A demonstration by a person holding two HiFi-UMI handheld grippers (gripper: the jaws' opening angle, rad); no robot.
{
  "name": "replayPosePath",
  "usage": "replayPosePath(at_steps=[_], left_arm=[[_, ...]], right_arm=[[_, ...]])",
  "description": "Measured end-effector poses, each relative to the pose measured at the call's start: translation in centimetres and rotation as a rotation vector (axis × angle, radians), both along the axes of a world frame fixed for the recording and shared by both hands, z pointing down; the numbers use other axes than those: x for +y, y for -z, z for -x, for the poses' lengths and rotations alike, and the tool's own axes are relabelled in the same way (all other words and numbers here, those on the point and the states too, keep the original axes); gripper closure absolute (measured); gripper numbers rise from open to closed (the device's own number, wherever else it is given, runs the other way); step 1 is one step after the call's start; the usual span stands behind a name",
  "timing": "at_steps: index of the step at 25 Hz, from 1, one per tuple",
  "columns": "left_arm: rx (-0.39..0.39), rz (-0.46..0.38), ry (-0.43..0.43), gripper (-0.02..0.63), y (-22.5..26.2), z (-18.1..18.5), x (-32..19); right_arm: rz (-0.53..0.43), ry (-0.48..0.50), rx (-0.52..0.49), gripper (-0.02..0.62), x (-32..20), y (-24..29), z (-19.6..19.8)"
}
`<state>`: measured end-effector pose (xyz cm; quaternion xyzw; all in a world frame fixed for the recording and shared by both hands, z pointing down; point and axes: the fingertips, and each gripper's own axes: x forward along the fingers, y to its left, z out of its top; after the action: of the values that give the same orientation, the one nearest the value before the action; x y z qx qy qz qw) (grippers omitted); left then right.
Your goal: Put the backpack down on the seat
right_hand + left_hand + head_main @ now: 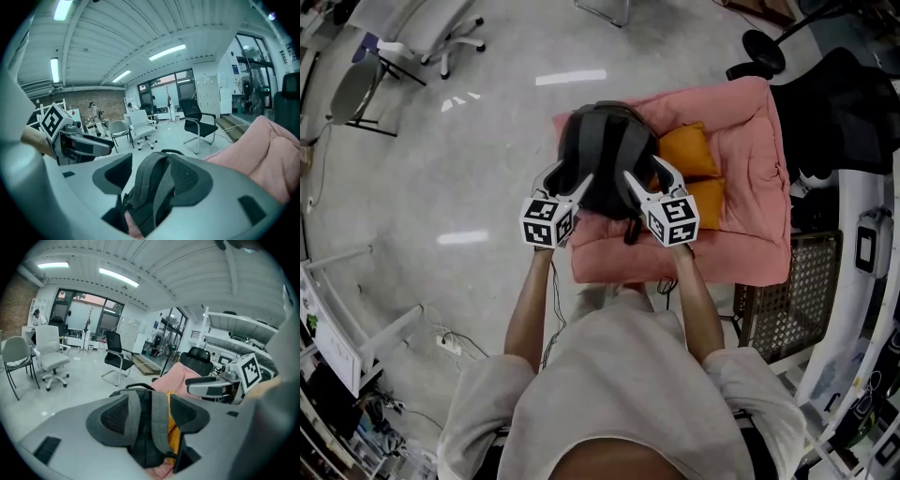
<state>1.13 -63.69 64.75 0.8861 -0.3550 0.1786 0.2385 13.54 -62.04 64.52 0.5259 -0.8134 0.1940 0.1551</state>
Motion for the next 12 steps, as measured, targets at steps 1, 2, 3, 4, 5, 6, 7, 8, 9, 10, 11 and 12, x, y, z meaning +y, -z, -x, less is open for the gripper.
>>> replayPosePath(at_steps=[1, 2, 3, 4, 5, 6, 7, 8, 9, 10, 11, 12], left_arm=[[0.003, -0.015, -0.001, 0.331, 0.8, 0.1, 0.4], [0.006, -0.029, -0.003, 0.334, 1.6, 0.2, 0.8], [0.008, -0.043, -0.005, 0.344, 2.3, 0.3, 1.3], [0.008, -0.057, -0.006, 0.362, 3.0, 0.5, 1.7], [0.009, -0.071, -0.004, 0.392, 3.7, 0.7, 2.2], [0.011, -0.082, -0.001, 0.41, 4.3, 1.0, 2.8], [0.014, -0.092, -0.002, 0.423, 4.9, 1.2, 3.4], [0.014, -0.1, -0.005, 0.443, 5.4, 1.3, 4.2], [0.014, -0.107, -0.009, 0.463, 5.9, 1.4, 4.9], [0.014, -0.113, -0.013, 0.471, 6.3, 1.5, 5.6], [0.014, -0.12, -0.015, 0.482, 6.8, 1.6, 6.3], [0.014, -0.128, -0.015, 0.506, 7.3, 1.7, 7.0]], right_arm=[[-0.011, 0.002, 0.007, 0.351, 0.4, 0.7, 0.1], [-0.022, 0.003, 0.01, 0.367, 0.9, 1.4, 0.2], [-0.034, 0.004, 0.011, 0.389, 1.3, 2.1, 0.4], [-0.047, 0.005, 0.009, 0.401, 1.9, 2.8, 0.7], [-0.059, 0.006, 0.007, 0.416, 2.5, 3.5, 0.9], [-0.07, 0.007, 0.007, 0.446, 3.1, 4.2, 1.1], [-0.078, 0.007, 0.007, 0.464, 3.9, 4.8, 1.3], [-0.084, 0.007, 0.006, 0.481, 4.6, 5.4, 1.5], [-0.09, 0.006, 0.005, 0.509, 5.2, 5.9, 1.7], [-0.096, 0.004, 0.006, 0.522, 5.8, 6.4, 1.8], [-0.104, 0.002, 0.008, 0.539, 6.4, 7.0, 1.9], [-0.112, 0.0, 0.012, 0.552, 7.0, 7.5, 2.0]])
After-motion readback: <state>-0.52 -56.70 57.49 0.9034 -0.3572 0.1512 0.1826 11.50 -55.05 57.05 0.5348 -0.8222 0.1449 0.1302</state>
